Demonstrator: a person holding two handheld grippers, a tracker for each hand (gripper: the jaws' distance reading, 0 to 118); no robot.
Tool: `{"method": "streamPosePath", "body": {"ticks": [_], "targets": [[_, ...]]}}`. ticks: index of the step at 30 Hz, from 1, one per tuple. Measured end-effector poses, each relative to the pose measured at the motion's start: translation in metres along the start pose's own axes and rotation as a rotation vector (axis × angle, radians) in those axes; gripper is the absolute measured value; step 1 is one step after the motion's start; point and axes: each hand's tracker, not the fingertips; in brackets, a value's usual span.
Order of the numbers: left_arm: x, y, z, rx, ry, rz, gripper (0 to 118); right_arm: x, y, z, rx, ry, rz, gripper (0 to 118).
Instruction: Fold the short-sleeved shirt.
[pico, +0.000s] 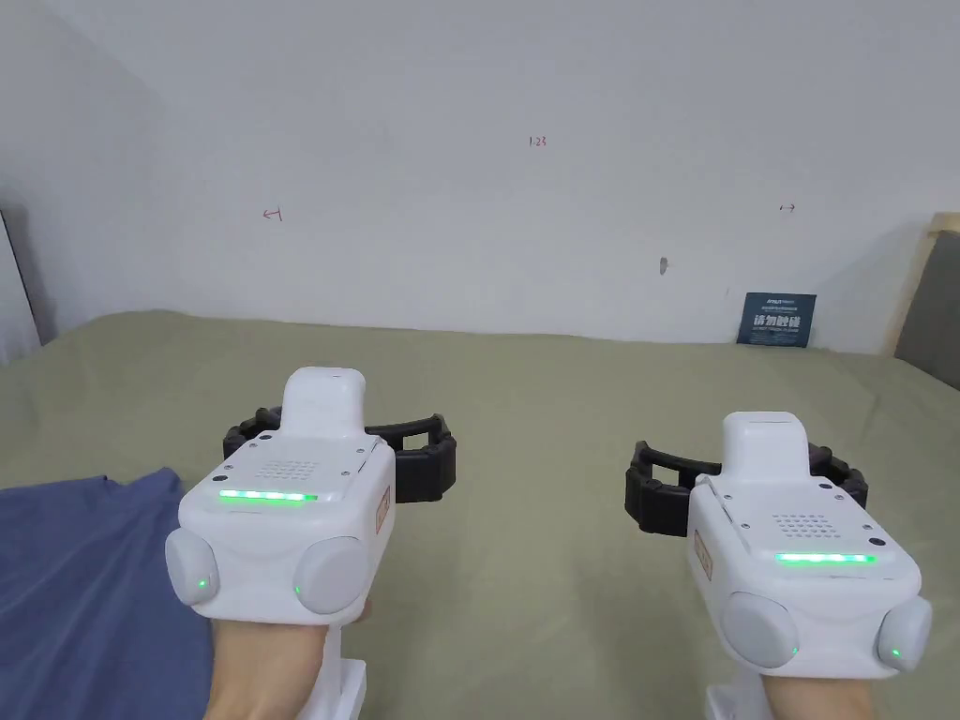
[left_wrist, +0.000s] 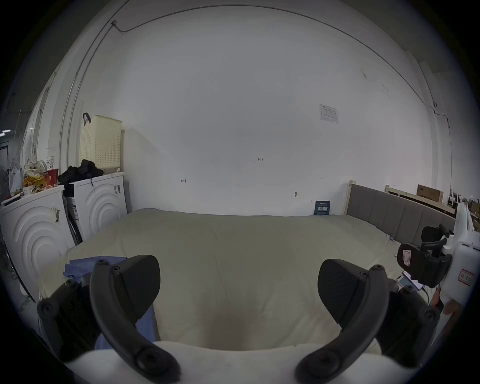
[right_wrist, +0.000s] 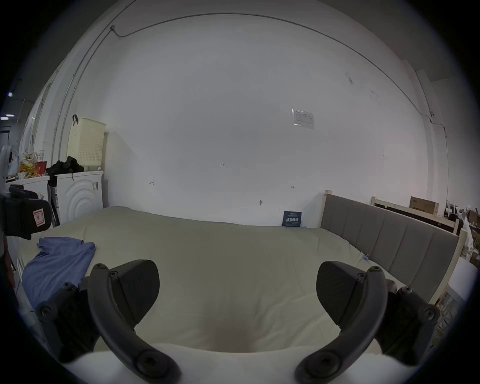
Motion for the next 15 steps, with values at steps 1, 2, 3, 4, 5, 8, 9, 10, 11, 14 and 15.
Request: {"method": "streamPosePath", "body": {"ticks": [1,2,3,4,5,8,9,10,11,14,15], "targets": [[-0.0002,-0.0005,-0.0001,0.000,0.001,0.000,118,0.0002,-0.0003,-0.0002,-0.002,0.001,-0.001,118],[-0.0004,-0.0009,-0.0003,-0.002,0.004,-0.001,118,0.0004,-0.0005,-0.0003,-0.004,0.000,-0.003,118],[-0.0006,-0.0015,-0.0004,-0.003,0.004,-0.001,118,0.0005,-0.0007,-0.0004,-0.004,0.000,-0.004,118],[-0.0009,-0.0018,-0.0006,-0.006,0.003,-0.001,118,0.0004,-0.0007,-0.0002,-0.004,0.000,-0.003,118],[-0.0010,-0.0020,-0.0006,-0.008,0.003,0.000,118,0.0003,-0.0007,-0.0002,-0.004,0.000,-0.002,118],[-0.0011,-0.0024,-0.0003,-0.006,0.007,-0.004,118,0.0004,-0.0005,-0.0003,-0.006,0.003,0.002,118],[-0.0011,-0.0023,-0.0003,-0.006,0.008,-0.005,118,0.0003,-0.0005,-0.0003,-0.006,0.002,0.003,118],[-0.0010,-0.0020,-0.0004,-0.007,0.007,-0.003,118,0.0003,-0.0005,-0.0002,-0.004,0.001,0.004,118],[-0.0007,-0.0019,0.0000,-0.006,0.006,-0.001,118,0.0004,-0.0005,-0.0003,-0.004,0.002,0.003,118],[-0.0001,-0.0011,0.0002,-0.004,0.006,-0.002,118,0.0007,-0.0011,0.0000,-0.005,0.003,0.004,118],[0.0001,-0.0013,0.0002,-0.004,0.007,-0.003,118,0.0007,-0.0014,0.0001,-0.006,0.002,0.005,118]]}}
